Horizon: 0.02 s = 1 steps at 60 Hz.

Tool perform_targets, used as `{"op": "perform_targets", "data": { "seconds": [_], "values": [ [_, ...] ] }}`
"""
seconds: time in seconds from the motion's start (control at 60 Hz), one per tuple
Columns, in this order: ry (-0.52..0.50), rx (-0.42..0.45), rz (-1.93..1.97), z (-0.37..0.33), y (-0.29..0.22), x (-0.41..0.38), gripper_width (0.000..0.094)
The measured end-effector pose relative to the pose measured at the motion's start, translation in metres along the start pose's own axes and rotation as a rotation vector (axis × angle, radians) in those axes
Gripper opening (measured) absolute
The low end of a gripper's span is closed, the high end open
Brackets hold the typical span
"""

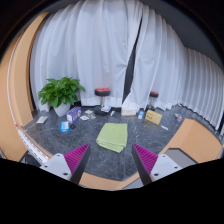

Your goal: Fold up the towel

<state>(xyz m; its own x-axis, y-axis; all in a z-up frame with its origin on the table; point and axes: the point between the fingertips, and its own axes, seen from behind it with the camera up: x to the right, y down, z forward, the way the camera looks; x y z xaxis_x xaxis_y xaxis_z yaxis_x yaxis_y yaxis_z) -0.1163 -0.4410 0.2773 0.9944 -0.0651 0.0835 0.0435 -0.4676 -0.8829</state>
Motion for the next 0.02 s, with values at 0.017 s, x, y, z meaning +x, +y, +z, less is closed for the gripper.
{"op": "perform_targets", "data": {
  "seconds": [0.017],
  "values": [
    [0.001, 0.001, -0.002, -0.0021, -0.0005, -0.0005, 0.0851]
  ]
}}
